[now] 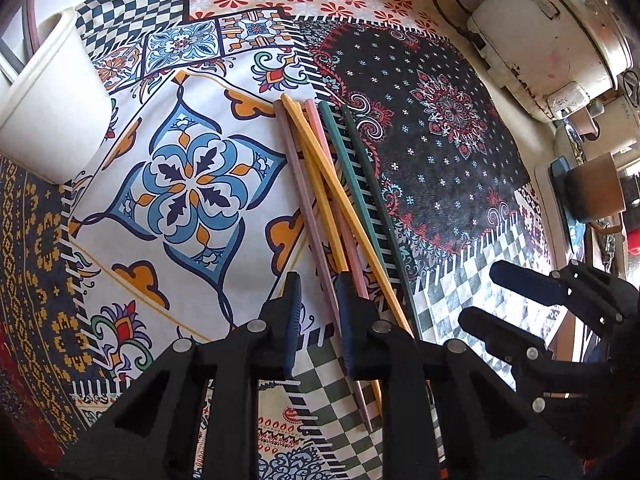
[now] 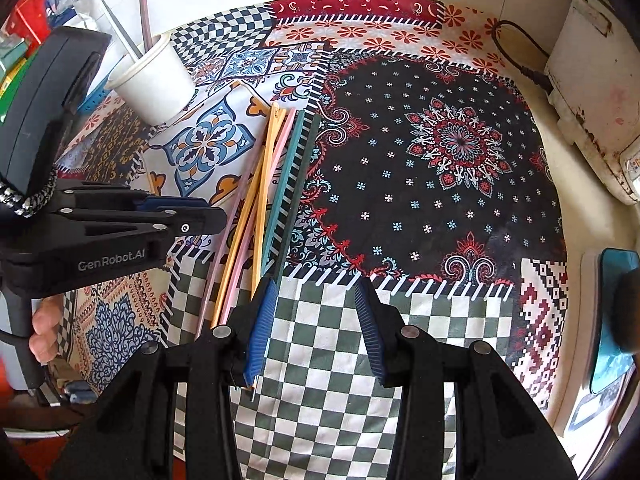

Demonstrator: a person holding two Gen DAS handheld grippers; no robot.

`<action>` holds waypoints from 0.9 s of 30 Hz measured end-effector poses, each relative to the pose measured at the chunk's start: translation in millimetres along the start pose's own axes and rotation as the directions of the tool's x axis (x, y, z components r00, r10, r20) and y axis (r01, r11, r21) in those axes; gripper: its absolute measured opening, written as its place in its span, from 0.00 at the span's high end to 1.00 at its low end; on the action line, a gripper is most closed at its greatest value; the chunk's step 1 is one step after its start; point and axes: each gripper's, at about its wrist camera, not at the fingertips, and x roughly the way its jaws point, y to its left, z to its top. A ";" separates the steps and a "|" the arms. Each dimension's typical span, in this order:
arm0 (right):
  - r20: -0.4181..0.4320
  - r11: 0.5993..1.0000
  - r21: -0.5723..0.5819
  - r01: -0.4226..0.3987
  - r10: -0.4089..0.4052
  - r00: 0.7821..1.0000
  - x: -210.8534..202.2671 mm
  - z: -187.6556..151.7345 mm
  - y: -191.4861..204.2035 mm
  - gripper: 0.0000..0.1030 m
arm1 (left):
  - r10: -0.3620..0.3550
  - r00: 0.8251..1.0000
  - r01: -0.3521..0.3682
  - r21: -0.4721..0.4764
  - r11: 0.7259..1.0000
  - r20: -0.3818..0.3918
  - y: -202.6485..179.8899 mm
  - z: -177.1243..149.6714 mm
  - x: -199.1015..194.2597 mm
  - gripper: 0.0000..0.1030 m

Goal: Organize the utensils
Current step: 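Grasp a brown chopstick with the left tool while the right tool grasps a yellow chopstick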

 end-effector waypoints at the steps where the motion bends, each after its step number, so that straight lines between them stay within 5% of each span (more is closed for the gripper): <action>1: -0.005 1.000 -0.003 -0.010 0.010 1.000 1.1 0.5 1.2 0.64 | 0.006 1.000 -0.006 -0.011 1.000 -0.001 0.5 0.4 2.9 0.85; 11: -0.048 0.995 -0.070 -0.069 0.066 0.997 22.4 18.8 25.7 0.87 | 0.037 0.998 -0.033 -0.072 0.997 0.043 23.0 -7.4 -5.6 0.98; 17: -0.056 0.994 -0.086 -0.066 0.061 0.997 39.7 43.8 35.9 0.89 | 0.080 0.996 -0.077 -0.102 0.992 0.028 55.2 -17.6 -18.4 0.98; 27: -0.102 0.994 -0.103 -0.028 0.017 0.995 62.4 68.3 40.9 0.90 | 0.038 0.999 -0.040 -0.069 0.997 -0.035 67.4 -16.2 -17.4 0.97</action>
